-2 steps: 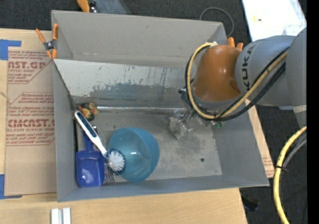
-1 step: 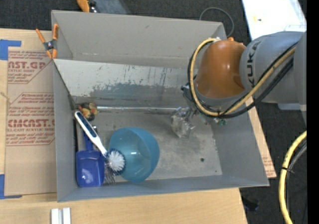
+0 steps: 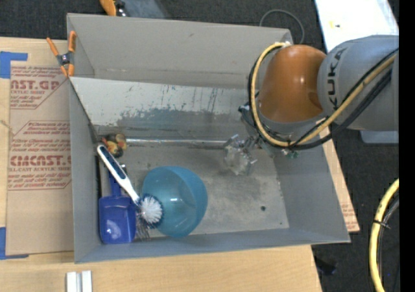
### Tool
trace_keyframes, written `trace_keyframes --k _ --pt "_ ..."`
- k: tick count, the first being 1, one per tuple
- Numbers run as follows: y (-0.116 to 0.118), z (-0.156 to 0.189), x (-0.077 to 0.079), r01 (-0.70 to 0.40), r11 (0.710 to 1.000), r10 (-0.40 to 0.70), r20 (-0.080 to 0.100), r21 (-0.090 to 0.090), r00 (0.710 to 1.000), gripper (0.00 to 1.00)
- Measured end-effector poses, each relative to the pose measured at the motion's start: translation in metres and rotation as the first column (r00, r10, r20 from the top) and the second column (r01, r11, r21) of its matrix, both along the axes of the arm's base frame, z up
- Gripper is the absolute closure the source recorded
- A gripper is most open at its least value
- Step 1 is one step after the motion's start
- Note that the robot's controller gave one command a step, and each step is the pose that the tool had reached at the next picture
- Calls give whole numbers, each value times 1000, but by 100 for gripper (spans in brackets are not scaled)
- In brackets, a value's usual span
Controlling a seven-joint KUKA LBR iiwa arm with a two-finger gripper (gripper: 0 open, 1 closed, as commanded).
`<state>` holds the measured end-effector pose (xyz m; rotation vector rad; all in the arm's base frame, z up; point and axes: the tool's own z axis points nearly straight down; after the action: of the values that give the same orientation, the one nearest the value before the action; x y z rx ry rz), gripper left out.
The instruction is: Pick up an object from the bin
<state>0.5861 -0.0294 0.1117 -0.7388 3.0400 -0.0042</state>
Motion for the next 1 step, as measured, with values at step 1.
trace_keyframes --k 1 --pt "0 10 1 0 1000 0 4 0 1000 100"
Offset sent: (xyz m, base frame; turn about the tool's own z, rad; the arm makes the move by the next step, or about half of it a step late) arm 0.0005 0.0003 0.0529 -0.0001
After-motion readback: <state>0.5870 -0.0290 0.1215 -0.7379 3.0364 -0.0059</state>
